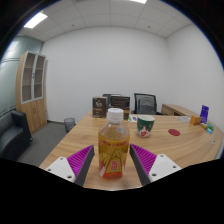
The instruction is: Pour water
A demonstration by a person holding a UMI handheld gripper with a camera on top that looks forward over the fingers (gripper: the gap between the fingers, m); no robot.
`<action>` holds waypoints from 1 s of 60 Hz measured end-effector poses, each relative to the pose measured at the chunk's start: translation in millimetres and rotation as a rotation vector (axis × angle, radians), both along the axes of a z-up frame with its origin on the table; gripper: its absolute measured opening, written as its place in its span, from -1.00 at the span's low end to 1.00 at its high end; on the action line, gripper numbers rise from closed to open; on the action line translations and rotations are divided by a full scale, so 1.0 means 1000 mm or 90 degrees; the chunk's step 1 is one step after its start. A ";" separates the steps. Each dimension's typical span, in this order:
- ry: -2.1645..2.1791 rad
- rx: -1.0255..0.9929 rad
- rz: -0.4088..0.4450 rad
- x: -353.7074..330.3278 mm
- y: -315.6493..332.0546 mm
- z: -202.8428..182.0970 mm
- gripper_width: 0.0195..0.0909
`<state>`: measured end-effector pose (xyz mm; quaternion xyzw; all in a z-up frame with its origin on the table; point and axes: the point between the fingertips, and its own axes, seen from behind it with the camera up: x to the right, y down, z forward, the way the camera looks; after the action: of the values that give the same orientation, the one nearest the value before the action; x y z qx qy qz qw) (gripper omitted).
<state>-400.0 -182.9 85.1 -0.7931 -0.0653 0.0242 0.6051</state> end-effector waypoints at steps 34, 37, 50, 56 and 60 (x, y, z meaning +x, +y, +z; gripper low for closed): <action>-0.034 0.023 0.011 0.005 0.047 0.001 -0.27; -0.003 0.024 0.017 0.006 0.054 0.007 -0.27; 0.255 0.018 0.030 0.022 0.131 0.053 -0.27; 0.449 -0.003 0.034 0.026 0.177 0.071 -0.27; 0.623 -0.052 0.025 0.034 0.202 0.071 -0.28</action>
<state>-366.3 19.3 156.0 -0.7102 0.2125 0.4079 0.5329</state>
